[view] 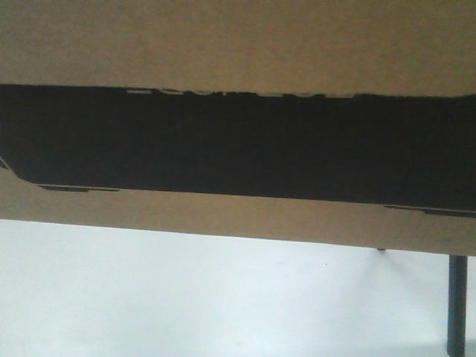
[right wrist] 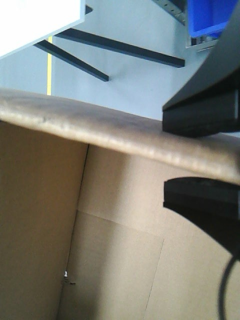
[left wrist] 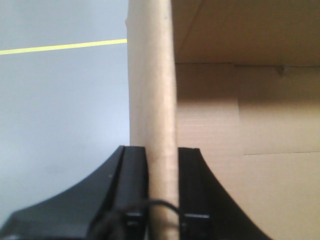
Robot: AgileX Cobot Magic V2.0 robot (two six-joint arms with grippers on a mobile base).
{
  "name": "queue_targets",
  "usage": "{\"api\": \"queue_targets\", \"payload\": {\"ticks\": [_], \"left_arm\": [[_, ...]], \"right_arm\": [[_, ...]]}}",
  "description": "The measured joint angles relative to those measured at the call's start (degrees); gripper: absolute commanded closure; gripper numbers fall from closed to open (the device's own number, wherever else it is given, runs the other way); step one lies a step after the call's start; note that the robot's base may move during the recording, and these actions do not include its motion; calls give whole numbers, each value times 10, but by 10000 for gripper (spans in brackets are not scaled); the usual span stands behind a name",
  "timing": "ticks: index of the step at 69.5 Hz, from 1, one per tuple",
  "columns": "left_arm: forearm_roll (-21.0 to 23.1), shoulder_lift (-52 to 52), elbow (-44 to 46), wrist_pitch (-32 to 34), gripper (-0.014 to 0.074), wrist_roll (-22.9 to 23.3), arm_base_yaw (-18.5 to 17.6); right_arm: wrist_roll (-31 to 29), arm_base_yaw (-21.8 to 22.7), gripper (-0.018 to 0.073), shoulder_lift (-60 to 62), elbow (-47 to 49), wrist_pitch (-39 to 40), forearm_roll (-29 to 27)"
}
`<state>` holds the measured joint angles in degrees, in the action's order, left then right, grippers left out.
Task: Grab box from left shelf to table start
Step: 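Hold the box with both grippers while the base turns away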
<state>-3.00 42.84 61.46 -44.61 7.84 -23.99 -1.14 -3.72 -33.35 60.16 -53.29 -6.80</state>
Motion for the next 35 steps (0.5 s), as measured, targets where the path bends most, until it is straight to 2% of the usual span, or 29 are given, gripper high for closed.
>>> {"api": "queue_targets", "payload": {"ticks": [35], "left_arm": [[0,0,0,0,692,0,0]], "right_arm": [[0,0,503,0,0,0,0]]}}
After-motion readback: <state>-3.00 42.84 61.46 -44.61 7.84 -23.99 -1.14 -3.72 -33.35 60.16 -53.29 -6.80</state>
